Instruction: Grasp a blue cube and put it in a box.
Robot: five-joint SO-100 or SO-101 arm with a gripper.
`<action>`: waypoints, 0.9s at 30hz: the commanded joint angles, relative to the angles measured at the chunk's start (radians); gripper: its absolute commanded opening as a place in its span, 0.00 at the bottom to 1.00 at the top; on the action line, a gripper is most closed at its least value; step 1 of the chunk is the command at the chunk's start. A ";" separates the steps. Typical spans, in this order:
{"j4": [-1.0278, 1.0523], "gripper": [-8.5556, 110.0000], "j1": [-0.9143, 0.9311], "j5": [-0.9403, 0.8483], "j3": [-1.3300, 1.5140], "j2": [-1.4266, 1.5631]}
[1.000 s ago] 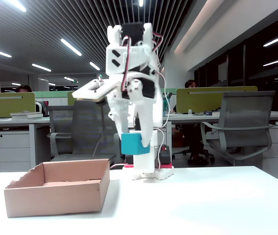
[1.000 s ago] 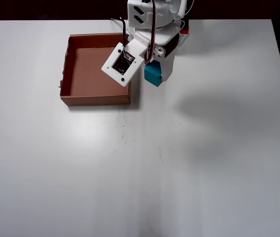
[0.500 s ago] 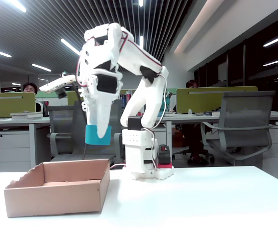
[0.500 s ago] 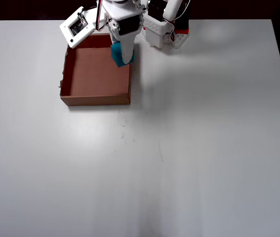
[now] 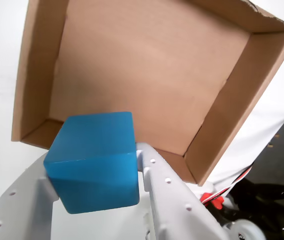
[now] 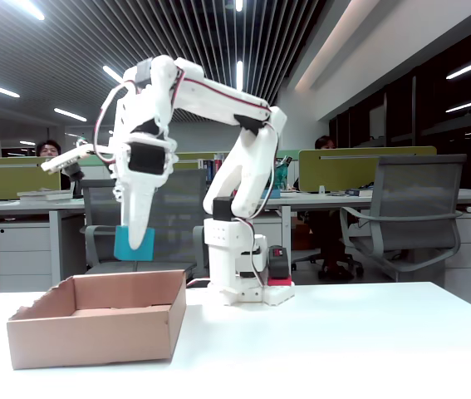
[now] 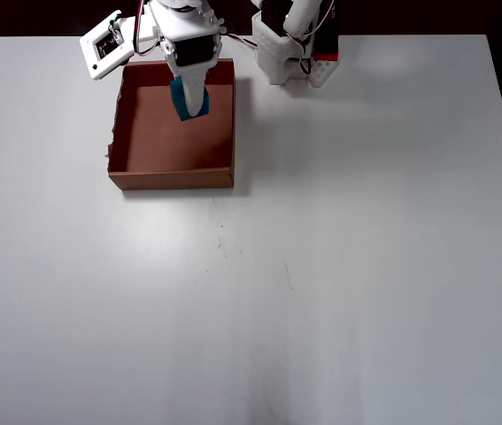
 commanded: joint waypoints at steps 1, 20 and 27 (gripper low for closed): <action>-0.066 0.20 0.015 -0.018 0.028 -0.006; -0.308 0.20 0.043 -0.080 0.298 -0.092; -0.407 0.20 0.044 -0.106 0.394 -0.077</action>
